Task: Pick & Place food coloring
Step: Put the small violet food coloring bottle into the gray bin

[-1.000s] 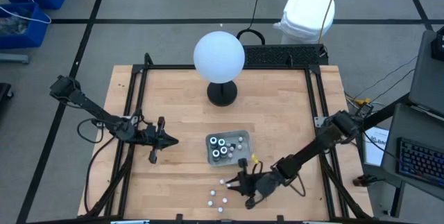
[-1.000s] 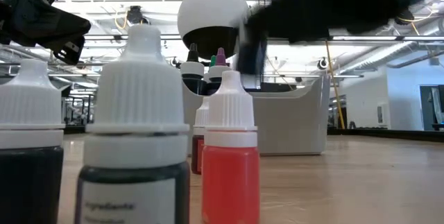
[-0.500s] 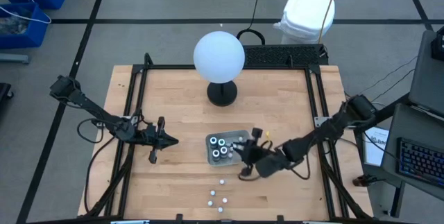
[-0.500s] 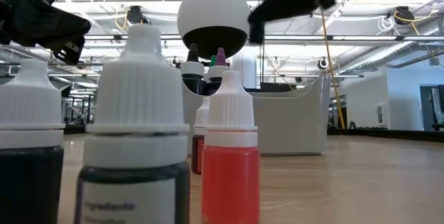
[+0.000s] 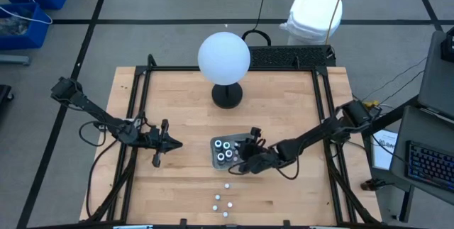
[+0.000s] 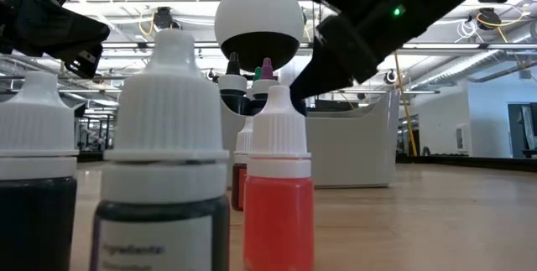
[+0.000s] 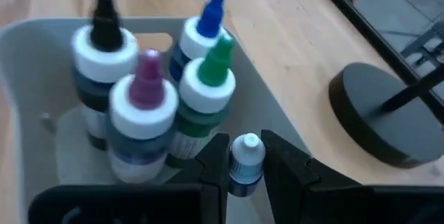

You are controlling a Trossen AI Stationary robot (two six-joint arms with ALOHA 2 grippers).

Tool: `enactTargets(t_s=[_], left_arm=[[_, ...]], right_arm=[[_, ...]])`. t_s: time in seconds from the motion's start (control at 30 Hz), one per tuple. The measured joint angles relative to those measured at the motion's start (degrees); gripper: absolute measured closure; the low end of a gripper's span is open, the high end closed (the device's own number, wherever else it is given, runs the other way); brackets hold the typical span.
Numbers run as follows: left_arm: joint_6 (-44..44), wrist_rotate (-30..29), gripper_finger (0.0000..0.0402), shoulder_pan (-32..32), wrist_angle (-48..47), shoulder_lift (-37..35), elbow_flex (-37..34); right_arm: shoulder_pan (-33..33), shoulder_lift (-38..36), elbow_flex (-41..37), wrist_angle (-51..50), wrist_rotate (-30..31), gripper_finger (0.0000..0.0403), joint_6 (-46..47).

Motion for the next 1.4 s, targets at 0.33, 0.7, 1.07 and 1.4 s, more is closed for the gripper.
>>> enactTargets(t_s=[0.33,0.7,1.07,1.4], left_arm=[[0.0,0.0,0.038,0.02,0.0,0.0,0.0],[0.0,0.0,0.038,0.0,0.04,0.0,0.0],[-0.28,-0.02,0.038,0.0,0.09,0.0,0.0],[-0.24,-0.53,0.038,0.0,0.11,-0.02,0.0]], right_arm=[[-1.33,2.12,0.0,0.08,-2.8,0.0346,4.46],[-1.45,2.36,-2.42,3.81,-2.73,0.0346,8.83],[-1.68,2.36,-9.49,16.49,-2.8,0.0345,10.01],[-1.79,2.36,-9.49,17.76,-2.78,0.0299,11.73]])
